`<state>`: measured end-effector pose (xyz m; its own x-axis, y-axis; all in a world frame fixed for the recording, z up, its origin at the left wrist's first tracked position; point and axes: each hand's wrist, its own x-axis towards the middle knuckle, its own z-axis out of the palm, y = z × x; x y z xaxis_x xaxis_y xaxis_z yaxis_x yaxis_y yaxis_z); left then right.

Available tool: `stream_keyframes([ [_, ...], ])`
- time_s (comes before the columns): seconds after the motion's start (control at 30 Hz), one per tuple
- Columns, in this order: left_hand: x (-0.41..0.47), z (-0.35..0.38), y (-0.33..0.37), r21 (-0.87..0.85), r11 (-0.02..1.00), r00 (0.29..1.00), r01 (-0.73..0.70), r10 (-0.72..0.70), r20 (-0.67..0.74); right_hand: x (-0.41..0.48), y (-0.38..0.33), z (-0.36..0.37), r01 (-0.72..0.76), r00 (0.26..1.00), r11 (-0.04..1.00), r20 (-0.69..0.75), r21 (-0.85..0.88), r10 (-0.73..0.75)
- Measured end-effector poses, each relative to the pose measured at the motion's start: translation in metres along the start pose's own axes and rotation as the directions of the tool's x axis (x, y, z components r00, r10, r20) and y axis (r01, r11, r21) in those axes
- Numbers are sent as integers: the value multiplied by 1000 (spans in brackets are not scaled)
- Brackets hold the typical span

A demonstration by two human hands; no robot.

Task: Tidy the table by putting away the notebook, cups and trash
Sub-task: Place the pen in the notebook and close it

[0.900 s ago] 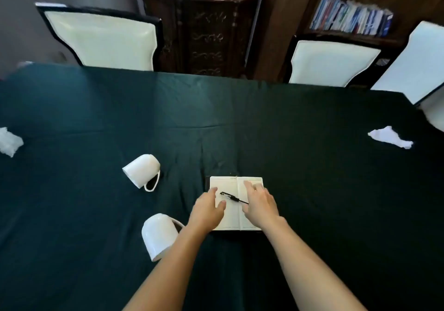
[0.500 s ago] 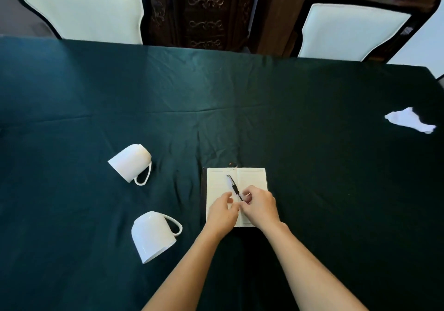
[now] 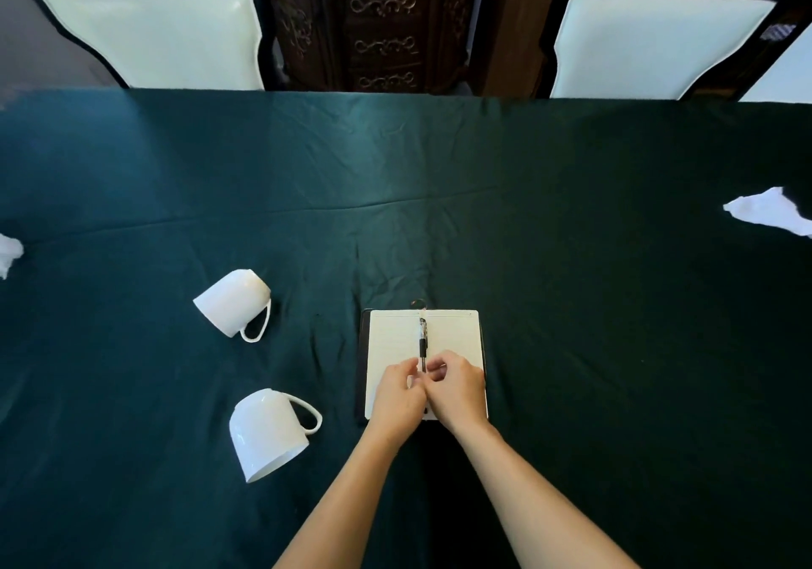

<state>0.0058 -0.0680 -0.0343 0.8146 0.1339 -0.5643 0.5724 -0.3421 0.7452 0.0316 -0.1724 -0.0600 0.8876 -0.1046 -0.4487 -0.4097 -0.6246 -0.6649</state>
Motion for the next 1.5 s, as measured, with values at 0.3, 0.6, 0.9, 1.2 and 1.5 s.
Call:
stream_keyframes([
  [0.3, 3, 4, 3, 73, 997, 999, -25, 22, 44, 1, 7, -4, -5, 1000, 1000, 31, 2, 5],
  [0.6, -1, 0, -1, 106, 994, 999, 19, -22, 31, 3, 8, -9, 9, 999, 1000, 41, -6, -9],
  [0.9, 6, -54, -42, 107, 982, 951, 156, -121, -283, 10, 45, -48, -84, 982, 996, -166, 13, 85],
  [1.2, 5, -53, -41, -170, 959, 934, 228, -264, -242, 10, 56, -60, -165, 979, 983, -104, 76, 173],
  [1.5, -14, -25, -5, -227, 974, 974, -16, -36, -223, 17, 63, -67, -259, 963, 901, 27, 349, 266],
])
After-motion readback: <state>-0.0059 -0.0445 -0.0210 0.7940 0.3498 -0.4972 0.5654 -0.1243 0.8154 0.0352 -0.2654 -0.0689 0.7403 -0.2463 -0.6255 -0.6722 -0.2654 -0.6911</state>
